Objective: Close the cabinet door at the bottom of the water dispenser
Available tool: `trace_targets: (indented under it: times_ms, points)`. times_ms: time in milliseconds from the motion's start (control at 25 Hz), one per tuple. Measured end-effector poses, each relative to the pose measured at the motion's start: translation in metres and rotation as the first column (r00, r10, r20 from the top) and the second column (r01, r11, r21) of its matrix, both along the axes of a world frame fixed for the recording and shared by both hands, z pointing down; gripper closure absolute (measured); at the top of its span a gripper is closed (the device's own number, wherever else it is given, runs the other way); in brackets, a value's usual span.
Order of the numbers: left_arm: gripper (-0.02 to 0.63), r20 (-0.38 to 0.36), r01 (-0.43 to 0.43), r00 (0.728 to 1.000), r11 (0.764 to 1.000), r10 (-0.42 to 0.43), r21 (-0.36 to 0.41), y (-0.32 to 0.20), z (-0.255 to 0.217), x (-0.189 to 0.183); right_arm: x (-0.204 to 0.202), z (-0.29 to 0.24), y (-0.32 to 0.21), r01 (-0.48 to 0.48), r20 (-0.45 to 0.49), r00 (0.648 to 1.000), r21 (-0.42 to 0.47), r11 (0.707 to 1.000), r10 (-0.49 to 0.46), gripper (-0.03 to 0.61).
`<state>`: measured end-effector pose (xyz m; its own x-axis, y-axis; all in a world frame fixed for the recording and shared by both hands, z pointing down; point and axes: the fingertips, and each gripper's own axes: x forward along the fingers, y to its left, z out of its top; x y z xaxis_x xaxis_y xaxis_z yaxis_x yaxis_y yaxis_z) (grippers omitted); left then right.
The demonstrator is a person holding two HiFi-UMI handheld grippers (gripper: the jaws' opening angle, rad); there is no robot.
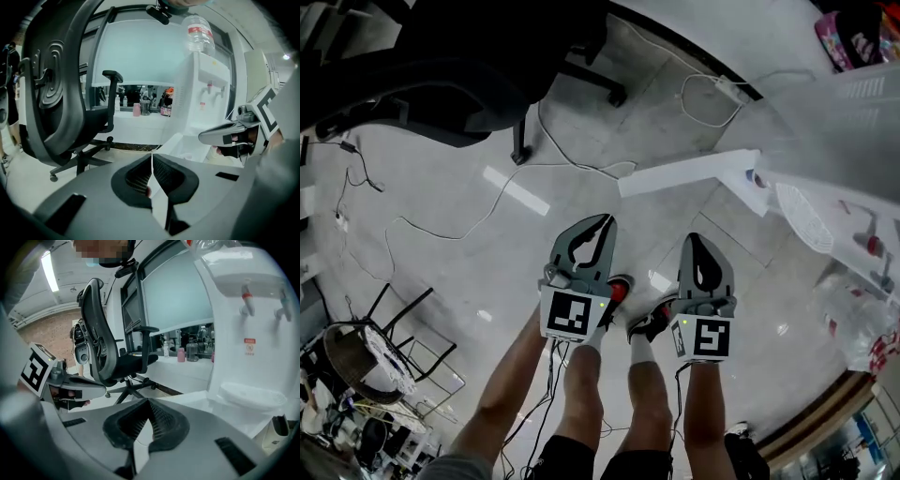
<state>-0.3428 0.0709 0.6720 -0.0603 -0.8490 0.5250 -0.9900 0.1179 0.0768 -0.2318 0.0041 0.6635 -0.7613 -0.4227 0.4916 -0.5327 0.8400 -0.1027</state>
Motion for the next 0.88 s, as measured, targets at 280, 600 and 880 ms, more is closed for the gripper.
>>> trace_targets:
  times_ms: [280, 600, 880]
  points:
    - [0.583, -0.004, -0.04, 0.999, 0.999, 0.04, -0.02, -0.004, 0.04, -0.004, 0.0, 0.031, 0.007, 0.007, -0.027, 1.0, -0.017, 1.0, -0.008, 0.561]
    - [0.386, -0.022, -0.09, 0.996, 0.994, 0.089, -0.066, -0.021, 0.068, -0.006, 0.003, 0.038, -0.001, -0.018, -0.035, 0.999, -0.027, 0.999, 0.017, 0.561]
    - [0.357, 0.007, -0.14, 0.99, 0.986, 0.141, -0.093, -0.038, 0.083, -0.007, 0.013, 0.043, -0.005, -0.04, -0.053, 0.998, -0.039, 0.998, 0.038, 0.561]
